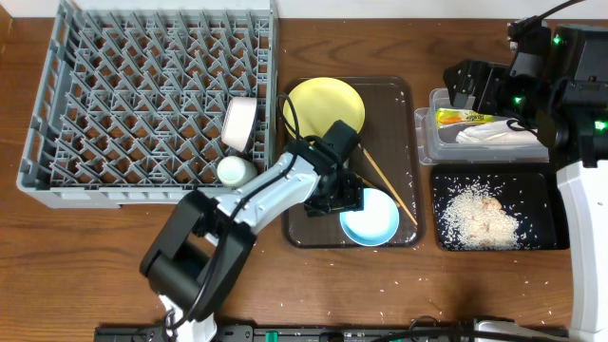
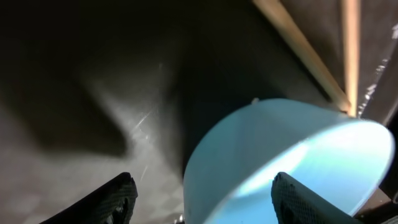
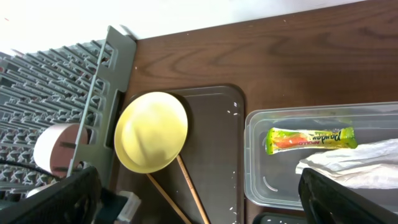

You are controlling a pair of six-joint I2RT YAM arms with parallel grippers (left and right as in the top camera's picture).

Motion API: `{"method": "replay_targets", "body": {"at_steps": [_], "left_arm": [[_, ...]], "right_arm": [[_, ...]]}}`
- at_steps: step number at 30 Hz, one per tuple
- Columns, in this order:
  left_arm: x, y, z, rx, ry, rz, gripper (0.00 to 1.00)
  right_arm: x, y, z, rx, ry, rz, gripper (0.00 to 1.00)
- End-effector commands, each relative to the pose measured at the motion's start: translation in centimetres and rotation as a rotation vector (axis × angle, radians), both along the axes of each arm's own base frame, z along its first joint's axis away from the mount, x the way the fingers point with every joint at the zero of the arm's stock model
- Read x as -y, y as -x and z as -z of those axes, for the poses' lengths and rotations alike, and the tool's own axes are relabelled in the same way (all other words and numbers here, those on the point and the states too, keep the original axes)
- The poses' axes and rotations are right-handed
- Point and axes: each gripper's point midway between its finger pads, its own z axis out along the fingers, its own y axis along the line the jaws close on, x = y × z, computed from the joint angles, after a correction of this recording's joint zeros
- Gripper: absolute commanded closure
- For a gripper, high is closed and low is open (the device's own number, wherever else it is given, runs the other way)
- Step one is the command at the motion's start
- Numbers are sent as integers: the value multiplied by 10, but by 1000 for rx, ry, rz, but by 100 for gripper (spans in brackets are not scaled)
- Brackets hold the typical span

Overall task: Sort waste into correct bins and load items into the dishwasher
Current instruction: 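Grasp the light-blue bowl on the tray with left gripper, then lift the blue bowl and carry it to the dish rack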

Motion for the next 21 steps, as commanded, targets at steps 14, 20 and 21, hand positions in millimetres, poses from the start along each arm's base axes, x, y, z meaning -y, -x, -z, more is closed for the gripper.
{"method": "replay_targets", "body": {"at_steps": [14, 20, 21], "left_arm": [[-2, 0, 28, -188, 81, -55, 92], [-6, -10, 14, -172, 125, -73, 92], [-6, -12, 7, -152, 139, -61, 93]], "right_arm": [[-1, 0, 0, 1, 4, -4, 1], [-1, 0, 0, 1, 4, -4, 1], [-1, 0, 0, 1, 4, -4, 1]]}}
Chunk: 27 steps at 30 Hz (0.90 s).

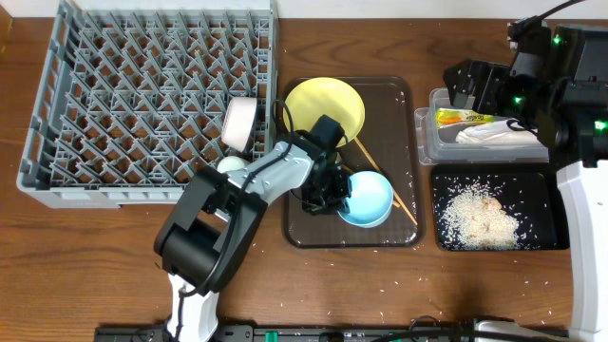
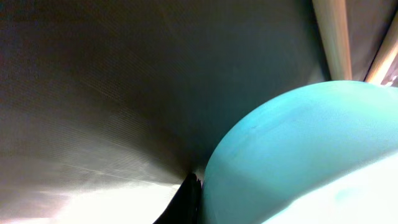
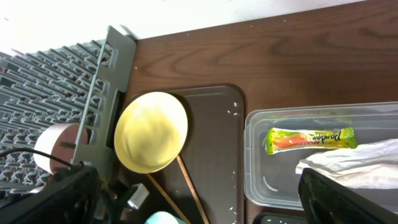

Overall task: Sort waste into correct bins and load items into the dishwasher
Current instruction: 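Lift the blue bowl and carry it to the dish rack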

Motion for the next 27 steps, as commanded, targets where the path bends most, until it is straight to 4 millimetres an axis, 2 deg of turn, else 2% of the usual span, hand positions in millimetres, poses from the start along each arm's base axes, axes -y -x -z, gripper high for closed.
{"method": "replay_targets", "body": {"at_steps": [1, 4, 7, 10, 12, 19, 24, 27], "left_arm": [[-4, -10, -19, 59, 37, 12, 93], [-10, -25, -48, 182, 30, 1, 92], [-33, -51, -82, 386, -61, -45, 92], [-68, -78, -118, 604, -210, -112, 93], [-99, -95, -145, 756, -346, -179, 93], [-194, -136, -229, 1157, -870, -378, 93], [-229, -157, -267, 1294, -1123, -450, 93], [-242, -177, -281, 1347, -1199, -442, 93]], "right_arm": [[-1, 0, 0, 1, 4, -4, 1], [-1, 0, 0, 1, 4, -4, 1], [-1, 0, 0, 1, 4, -4, 1], [-1, 0, 0, 1, 4, -4, 1], [-1, 0, 0, 1, 4, -4, 1], [-1, 0, 0, 1, 4, -4, 1], [-1, 0, 0, 1, 4, -4, 1], [-1, 0, 0, 1, 4, -4, 1]]}}
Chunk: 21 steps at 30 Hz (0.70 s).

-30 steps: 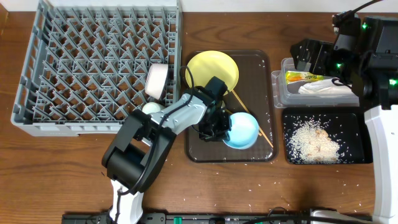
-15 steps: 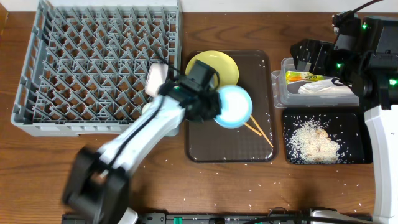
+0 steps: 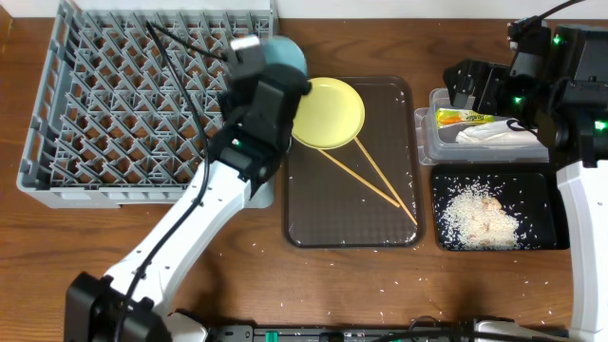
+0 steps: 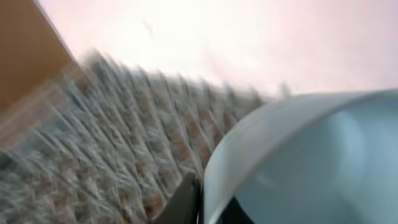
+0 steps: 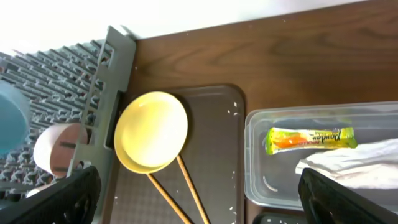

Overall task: Sort waste into correct bins and load items into the dishwasher
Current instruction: 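Lift the blue bowl and carry it to the dish rack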

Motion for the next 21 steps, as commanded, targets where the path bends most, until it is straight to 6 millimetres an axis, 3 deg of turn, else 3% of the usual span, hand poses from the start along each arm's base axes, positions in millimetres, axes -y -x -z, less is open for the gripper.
{"method": "replay_targets", "body": {"at_steps": [1, 8, 13, 18, 21], "left_arm": [[-42, -10, -16, -12, -258, -147, 93], [-56, -55, -11, 10, -450, -165, 92], [-48, -87, 31, -17, -592, -153, 92], [-55, -97, 64, -61, -629, -159, 93], [-63, -99, 74, -80, -632, -170, 93]], "right_arm": [[-1, 0, 0, 1, 4, -5, 1], [-1, 0, 0, 1, 4, -5, 1], [-1, 0, 0, 1, 4, -5, 1], [-1, 0, 0, 1, 4, -5, 1], [-1, 0, 0, 1, 4, -5, 1]]}}
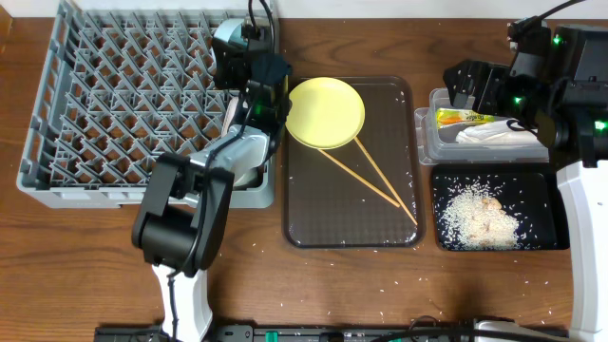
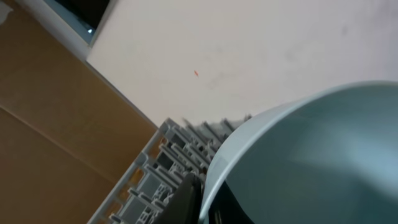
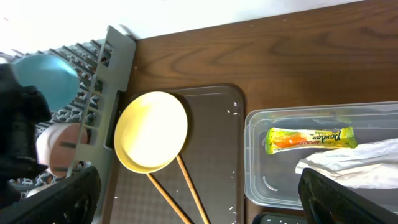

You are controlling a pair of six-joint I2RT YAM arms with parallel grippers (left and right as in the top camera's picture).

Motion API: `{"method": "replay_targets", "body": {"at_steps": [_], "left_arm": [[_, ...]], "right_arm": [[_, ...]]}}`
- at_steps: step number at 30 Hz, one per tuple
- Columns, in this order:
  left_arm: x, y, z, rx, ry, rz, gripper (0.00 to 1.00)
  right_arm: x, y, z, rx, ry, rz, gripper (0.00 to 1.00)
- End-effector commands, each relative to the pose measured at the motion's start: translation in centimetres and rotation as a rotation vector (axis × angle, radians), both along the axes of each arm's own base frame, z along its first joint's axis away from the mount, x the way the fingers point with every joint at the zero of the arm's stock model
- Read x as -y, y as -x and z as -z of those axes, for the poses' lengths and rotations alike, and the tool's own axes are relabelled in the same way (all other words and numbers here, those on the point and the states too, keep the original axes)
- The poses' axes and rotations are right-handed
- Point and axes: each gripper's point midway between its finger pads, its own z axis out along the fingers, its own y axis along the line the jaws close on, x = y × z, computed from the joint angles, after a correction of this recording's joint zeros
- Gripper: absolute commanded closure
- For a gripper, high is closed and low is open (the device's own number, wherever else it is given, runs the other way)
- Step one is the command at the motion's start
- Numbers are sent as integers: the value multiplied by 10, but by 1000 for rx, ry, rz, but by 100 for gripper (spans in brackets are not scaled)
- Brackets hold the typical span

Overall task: Sort waste into correct bins and load items into the dishwasher
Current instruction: 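Lift the blue bowl and carry it to the dish rack, then set the blue bowl in the rack and open left gripper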

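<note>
My left gripper [image 1: 249, 74] is over the right edge of the grey dish rack [image 1: 123, 104], shut on the rim of the light blue bowl [image 2: 311, 162]. One dark finger [image 2: 189, 194] presses the rim's outer side. From the right wrist view the bowl [image 3: 46, 78] hangs tilted above the rack's right side. In the overhead view the arm hides it. A yellow plate [image 1: 326, 114] and two wooden chopsticks [image 1: 375, 180] lie on the dark tray [image 1: 399, 95]. My right gripper [image 3: 205, 193] hovers open and empty above the clear bin.
A pale cup [image 3: 59, 146] sits in the rack's right part below the bowl. The clear bin [image 1: 480, 128] at the right holds a snack wrapper and crumpled paper. A black tray [image 1: 489, 218] in front of it holds rice. Rice grains lie scattered on the wooden table.
The left gripper with the bowl has shifted a little left and back over the rack's right edge, and its camera now faces the wall and the rack's far corner. The right arm has not moved.
The left gripper stood open beside the blue bowl on the tray's front part. Then it was shut on the bowl's rim there. Later it held the bowl high near the rack's back right corner, and now holds it tilted over the rack's right side.
</note>
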Motion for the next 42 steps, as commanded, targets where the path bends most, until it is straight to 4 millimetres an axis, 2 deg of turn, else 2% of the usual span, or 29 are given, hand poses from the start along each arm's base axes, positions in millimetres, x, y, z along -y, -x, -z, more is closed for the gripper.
{"method": "replay_targets", "body": {"at_steps": [1, 11, 21, 24, 28, 33, 38, 42], "left_arm": [[-18, -2, -1, -6, -21, -47, 93], [-24, -6, 10, 19, 27, -46, 93], [-55, -8, 12, 33, 41, -96, 93], [-52, -7, 18, 4, 36, -93, 92], [-36, -9, 28, -25, 55, -46, 93], [-25, -7, 35, -59, 49, -26, 92], [-20, -2, 52, -149, 29, -20, 92], [-16, -1, 55, -168, 22, -15, 88]], "right_arm": [[-1, -1, 0, 1, 4, -5, 1], [-1, -1, 0, 1, 4, -5, 1], [-1, -1, 0, 1, 4, -5, 1], [-1, -1, 0, 1, 4, -5, 1], [-1, -1, 0, 1, 4, -5, 1], [-1, -1, 0, 1, 4, -5, 1], [-1, -1, 0, 1, 4, -5, 1], [-1, -1, 0, 1, 4, -5, 1]]}}
